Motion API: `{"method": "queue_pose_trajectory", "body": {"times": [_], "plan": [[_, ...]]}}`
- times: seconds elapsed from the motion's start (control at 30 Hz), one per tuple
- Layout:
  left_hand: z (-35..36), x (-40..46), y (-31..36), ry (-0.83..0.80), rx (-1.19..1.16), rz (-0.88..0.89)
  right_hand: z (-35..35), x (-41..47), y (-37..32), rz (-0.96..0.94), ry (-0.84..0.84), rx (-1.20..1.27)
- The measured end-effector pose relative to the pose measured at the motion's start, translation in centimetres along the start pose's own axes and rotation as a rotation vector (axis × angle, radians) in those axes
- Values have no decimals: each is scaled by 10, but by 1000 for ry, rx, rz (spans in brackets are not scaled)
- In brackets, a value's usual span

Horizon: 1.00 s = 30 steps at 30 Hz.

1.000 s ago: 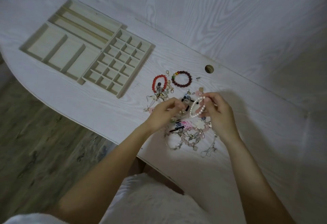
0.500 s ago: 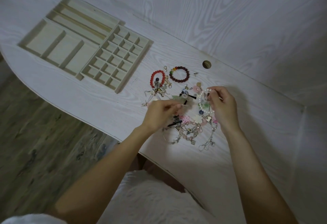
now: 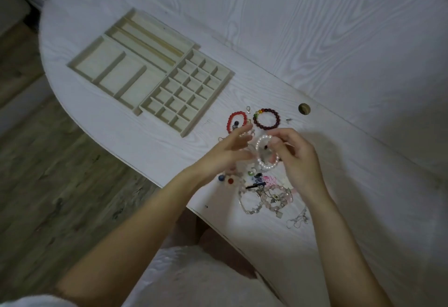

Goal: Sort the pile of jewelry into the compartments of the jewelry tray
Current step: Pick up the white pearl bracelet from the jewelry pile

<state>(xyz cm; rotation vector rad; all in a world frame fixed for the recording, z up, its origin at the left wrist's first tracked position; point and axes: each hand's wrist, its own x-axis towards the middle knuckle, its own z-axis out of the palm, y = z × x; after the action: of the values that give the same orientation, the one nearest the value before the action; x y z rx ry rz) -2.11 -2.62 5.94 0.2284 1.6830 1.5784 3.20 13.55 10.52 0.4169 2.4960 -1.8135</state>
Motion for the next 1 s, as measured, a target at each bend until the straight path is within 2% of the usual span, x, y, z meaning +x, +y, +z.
{"method": "queue_pose_trajectory", "body": {"times": [0.07, 0.2, 0.43, 0.57, 0.77, 0.93, 1.0], "plan": [[-8, -6, -2, -17, -181, -27, 17, 11, -12, 4, 1, 44], [-43, -7, -10, 166, -461, -46, 51, 43, -22, 45, 14, 45], [-146, -13, -12, 370, -534, -55, 143, 109, -9, 206, -159, -56], [-210, -11, -10, 552, -373, -23, 205, 149, -29, 167, -225, -51], [-296, 6, -4, 870, 35, 35, 280, 216, -58, 83, -289, -80], [-334, 15, -14, 912, 263, 67, 308, 245, -58, 83, -318, -157], [-343, 15, -18, 910, 450, 93, 310, 248, -55, 48, -345, -258]]}}
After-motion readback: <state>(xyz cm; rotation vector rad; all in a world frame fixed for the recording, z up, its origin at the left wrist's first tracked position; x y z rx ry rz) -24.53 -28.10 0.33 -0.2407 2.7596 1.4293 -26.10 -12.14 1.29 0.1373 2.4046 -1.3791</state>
